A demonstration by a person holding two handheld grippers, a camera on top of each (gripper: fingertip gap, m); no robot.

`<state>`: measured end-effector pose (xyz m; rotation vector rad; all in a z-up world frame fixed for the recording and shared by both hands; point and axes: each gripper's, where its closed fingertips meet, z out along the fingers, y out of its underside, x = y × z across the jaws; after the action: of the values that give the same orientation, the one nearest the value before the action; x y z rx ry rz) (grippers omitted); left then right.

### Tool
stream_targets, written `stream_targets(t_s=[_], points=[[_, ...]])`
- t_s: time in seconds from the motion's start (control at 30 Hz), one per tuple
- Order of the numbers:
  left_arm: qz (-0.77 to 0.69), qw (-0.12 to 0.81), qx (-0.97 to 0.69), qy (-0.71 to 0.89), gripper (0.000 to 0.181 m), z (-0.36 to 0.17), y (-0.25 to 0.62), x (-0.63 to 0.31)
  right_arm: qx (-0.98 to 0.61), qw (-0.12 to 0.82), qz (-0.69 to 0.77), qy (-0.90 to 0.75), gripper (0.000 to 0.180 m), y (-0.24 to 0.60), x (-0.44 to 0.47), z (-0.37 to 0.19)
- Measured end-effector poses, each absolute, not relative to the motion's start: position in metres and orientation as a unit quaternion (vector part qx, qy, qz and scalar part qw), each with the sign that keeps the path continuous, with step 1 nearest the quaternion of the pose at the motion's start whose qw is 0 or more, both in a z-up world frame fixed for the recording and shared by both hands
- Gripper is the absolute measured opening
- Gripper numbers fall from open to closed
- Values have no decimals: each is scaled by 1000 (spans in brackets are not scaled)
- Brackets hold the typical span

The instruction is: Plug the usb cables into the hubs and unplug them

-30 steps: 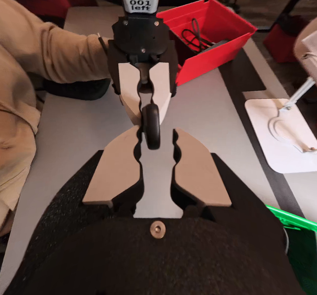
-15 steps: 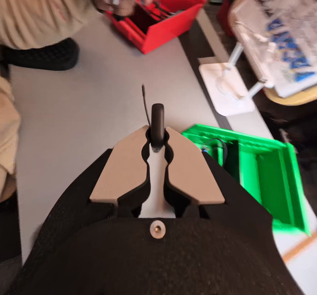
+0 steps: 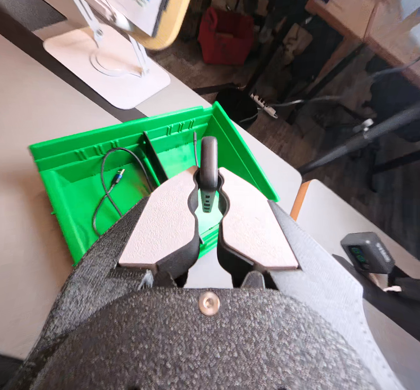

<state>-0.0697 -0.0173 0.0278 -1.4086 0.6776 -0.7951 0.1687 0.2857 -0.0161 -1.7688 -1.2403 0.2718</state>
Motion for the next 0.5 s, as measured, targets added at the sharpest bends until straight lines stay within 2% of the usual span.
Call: stream_targets(t_s=[0.2,0.27,0.4,0.5], points=[[-343,633,-631,288,35,19,-10,-77,-784,396,62,-475,13,339,169,-95],[-339,634,-635,283,35,17,-7,-80,-795,403,57,-451,21,354,171,-95],[-340,634,-638,276,35,16,-4,-85,-800,431,25,-416,48,374,186,-83],[-337,634,-640,275,35,16,-4,-85,-778,488,25,-396,52,371,193,-55]])
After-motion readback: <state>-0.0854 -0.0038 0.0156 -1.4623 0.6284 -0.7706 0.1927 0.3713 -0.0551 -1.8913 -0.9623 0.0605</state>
